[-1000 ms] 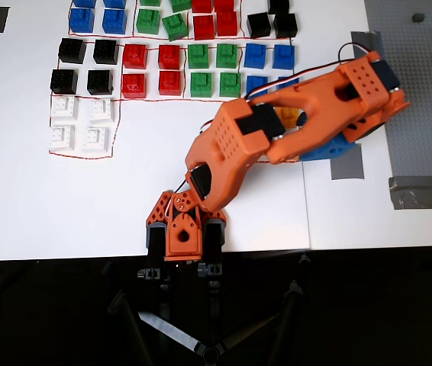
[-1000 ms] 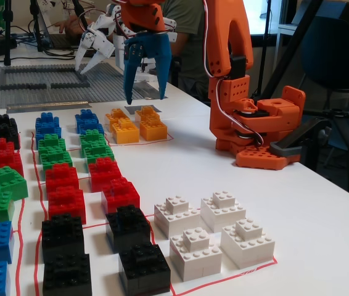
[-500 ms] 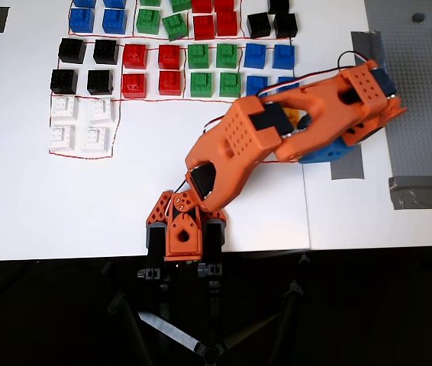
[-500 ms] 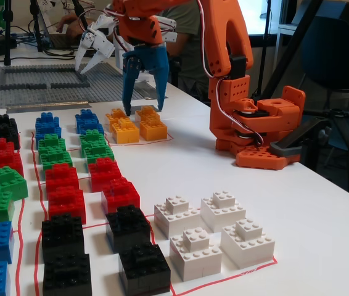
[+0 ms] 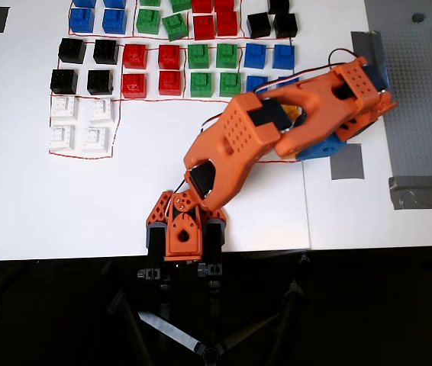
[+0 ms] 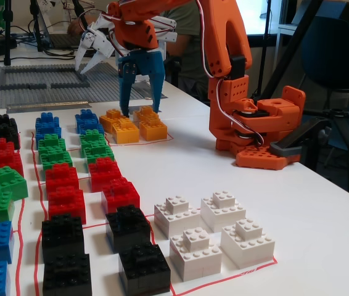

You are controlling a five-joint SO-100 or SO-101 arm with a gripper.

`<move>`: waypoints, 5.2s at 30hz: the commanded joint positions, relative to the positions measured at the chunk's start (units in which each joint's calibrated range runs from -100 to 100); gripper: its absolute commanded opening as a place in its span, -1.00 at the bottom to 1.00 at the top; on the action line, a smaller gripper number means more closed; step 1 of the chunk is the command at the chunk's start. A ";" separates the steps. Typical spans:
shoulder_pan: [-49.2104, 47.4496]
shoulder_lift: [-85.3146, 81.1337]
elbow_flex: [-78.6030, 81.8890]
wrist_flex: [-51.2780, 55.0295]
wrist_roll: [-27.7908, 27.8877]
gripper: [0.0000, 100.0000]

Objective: Grab the block and put it in the grey marker

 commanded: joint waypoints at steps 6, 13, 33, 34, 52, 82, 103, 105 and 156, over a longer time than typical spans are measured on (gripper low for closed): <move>-0.38 -2.27 -1.02 -0.90 -0.44 -0.99; -0.55 -2.18 -3.02 0.73 -0.39 -1.00; 2.86 -4.77 -29.16 12.81 4.54 -0.99; 3.53 -3.13 -31.80 12.81 4.69 -0.99; 14.09 16.65 -50.59 12.97 10.26 -0.99; 14.67 24.16 -51.77 10.85 8.21 -0.37; 13.43 2.48 -46.14 12.89 8.84 -0.61; 12.01 -0.28 -44.87 12.89 8.11 -0.69; -63.53 -28.09 -9.01 11.91 -37.61 -1.00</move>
